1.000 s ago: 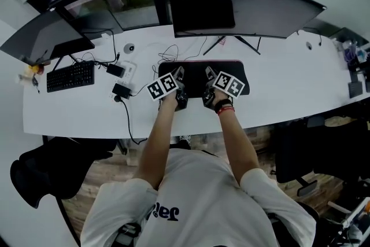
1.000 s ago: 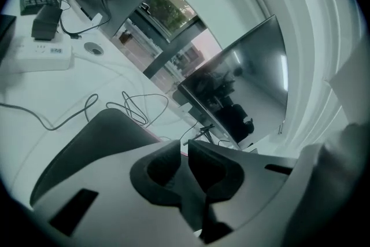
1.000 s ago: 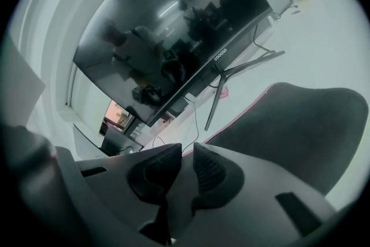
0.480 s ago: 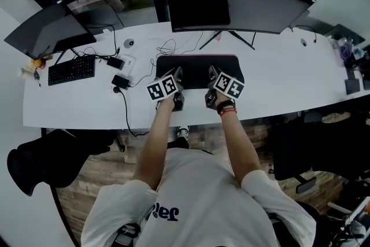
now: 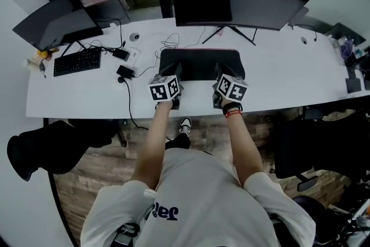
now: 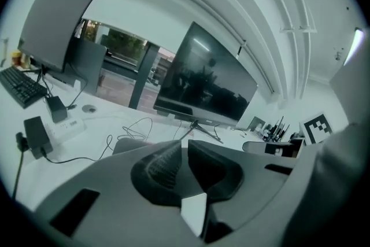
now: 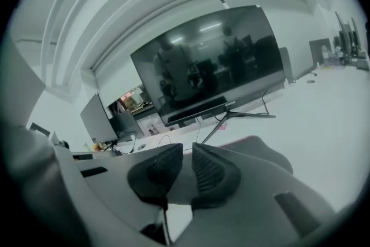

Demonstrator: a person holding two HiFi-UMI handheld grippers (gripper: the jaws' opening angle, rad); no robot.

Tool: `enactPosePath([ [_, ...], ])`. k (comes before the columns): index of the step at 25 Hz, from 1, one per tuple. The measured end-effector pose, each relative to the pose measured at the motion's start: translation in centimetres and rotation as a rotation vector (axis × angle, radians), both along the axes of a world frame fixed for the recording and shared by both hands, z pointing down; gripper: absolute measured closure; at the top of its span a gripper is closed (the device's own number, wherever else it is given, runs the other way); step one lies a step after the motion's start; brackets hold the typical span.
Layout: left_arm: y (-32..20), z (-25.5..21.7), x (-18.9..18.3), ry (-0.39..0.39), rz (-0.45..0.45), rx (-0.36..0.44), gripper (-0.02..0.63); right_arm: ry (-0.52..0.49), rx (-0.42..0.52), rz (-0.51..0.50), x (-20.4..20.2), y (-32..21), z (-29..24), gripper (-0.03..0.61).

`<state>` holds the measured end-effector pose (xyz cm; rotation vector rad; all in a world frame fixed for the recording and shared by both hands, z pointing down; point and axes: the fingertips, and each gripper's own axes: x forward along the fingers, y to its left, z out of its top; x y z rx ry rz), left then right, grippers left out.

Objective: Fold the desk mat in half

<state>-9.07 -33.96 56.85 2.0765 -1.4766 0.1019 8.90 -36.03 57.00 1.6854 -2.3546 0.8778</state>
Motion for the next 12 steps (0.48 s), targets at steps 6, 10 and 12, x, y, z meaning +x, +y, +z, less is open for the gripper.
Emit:
enactPosePath([
  [6, 3.3, -2.2, 0.5, -0.07, 0.028, 0.072, 0.565, 0.04, 0.046, -0.013, 0.8, 3.6, -1.0, 0.529],
  [10, 5.7, -3.2, 0.7, -0.135, 0.042, 0.113, 0.566, 0.07, 0.069, -0.002, 1.9, 6.3, -1.7, 0.54],
  [12, 7.0, -3.6, 0.8, -0.132, 0.032, 0.125, 0.571, 0.079, 0.082, 0.004, 2.5, 7.6, -2.2, 0.54],
])
